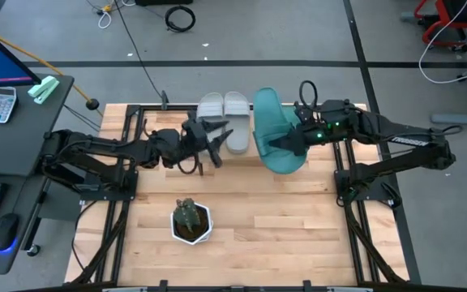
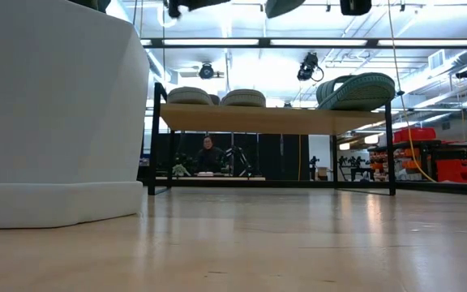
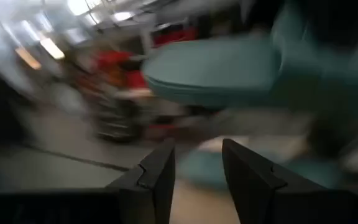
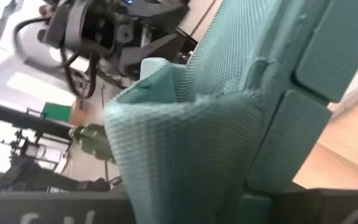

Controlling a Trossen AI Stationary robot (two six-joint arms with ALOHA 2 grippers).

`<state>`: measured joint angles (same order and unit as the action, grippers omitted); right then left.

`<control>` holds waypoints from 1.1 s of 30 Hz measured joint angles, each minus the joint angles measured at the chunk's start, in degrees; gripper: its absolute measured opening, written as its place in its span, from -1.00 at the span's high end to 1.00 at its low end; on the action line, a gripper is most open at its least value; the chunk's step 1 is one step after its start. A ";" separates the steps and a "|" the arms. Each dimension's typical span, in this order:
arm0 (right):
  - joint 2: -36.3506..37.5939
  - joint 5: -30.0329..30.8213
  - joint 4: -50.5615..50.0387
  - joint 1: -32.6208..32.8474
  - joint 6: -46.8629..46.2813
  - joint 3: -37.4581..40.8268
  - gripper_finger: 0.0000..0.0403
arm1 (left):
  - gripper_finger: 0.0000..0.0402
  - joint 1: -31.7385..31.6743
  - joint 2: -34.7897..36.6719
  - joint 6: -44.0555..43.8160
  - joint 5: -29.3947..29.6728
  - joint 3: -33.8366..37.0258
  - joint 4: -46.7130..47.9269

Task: Pick and place slides into the shelf
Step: Put the green slides on the shelf

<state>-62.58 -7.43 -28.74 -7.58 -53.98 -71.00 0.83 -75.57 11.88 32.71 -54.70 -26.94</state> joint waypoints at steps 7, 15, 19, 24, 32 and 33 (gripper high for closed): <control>-0.87 0.43 0.01 0.62 4.45 0.07 0.46 | 0.37 -5.45 -0.49 -49.98 -13.11 -0.11 -5.82; -1.02 0.16 0.75 0.62 9.51 0.07 0.46 | 0.33 -8.71 -0.57 -92.80 -13.48 -0.07 0.53; -1.02 0.16 1.08 0.62 11.31 0.07 0.46 | 0.33 -8.38 -0.55 -93.52 -20.00 -0.07 -0.09; -1.03 0.15 1.06 0.60 11.55 0.07 0.46 | 0.39 -8.38 -0.50 -80.42 -25.51 -0.09 -3.06; -1.66 -2.38 1.15 -0.17 9.39 0.07 0.47 | 0.15 -8.38 -0.55 -75.06 -24.94 -0.09 -2.93; -1.99 -2.83 1.29 -0.17 9.19 0.07 0.47 | 0.10 -8.38 -0.55 -74.72 -24.74 -0.09 -3.02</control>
<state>-64.56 -10.26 -27.45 -7.75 -44.79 -70.94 -7.55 -76.12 -62.83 7.96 -54.78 -29.96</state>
